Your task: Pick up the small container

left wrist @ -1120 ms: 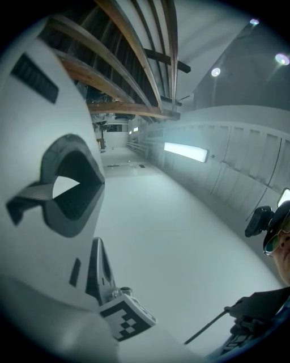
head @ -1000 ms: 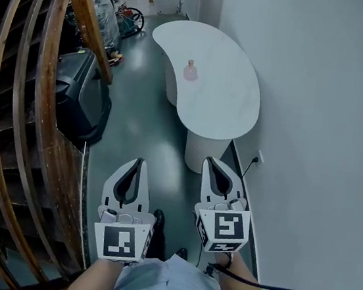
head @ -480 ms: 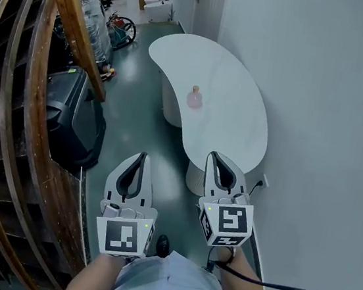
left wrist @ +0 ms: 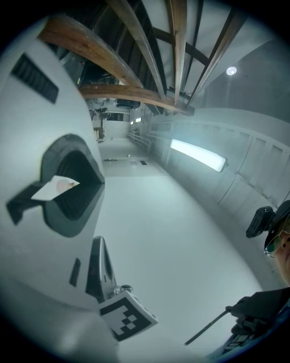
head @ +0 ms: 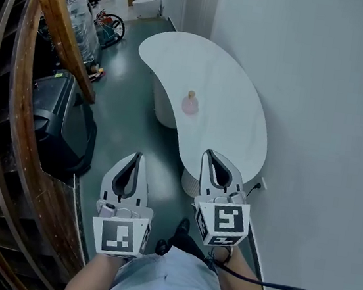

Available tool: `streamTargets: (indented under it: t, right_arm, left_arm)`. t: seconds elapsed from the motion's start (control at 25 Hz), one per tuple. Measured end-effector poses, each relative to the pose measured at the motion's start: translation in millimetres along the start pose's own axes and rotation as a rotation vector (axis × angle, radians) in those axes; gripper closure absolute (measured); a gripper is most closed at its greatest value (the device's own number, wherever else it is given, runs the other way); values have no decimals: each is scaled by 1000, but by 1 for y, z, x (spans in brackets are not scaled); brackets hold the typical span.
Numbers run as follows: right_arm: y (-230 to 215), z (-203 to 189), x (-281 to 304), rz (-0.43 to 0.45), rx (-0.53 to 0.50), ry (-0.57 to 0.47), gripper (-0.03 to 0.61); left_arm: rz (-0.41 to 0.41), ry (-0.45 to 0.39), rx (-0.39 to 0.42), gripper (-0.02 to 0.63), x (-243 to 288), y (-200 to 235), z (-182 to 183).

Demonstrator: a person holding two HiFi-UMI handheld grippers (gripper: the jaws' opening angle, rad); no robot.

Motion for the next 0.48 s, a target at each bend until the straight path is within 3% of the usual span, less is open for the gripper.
streamTargets:
  t: [0.08,0.48]
  right_arm:
    - [-5,-3,9,-7,6,10,577]
    - [-35,-16,82,-7,30,31,577]
  left_arm:
    - [-3,8,-22,614,11,0,-2]
    - [-16,38,27,614,87,20,-14]
Point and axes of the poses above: the fingertips, and each gripper's own axes: x forward along the fingers, y to its left, z out of its top, the point moved 9 cm from there along -x, backward along the fingers, and after that the axes turned 6 degrees about -x, right-handed, at the moved point
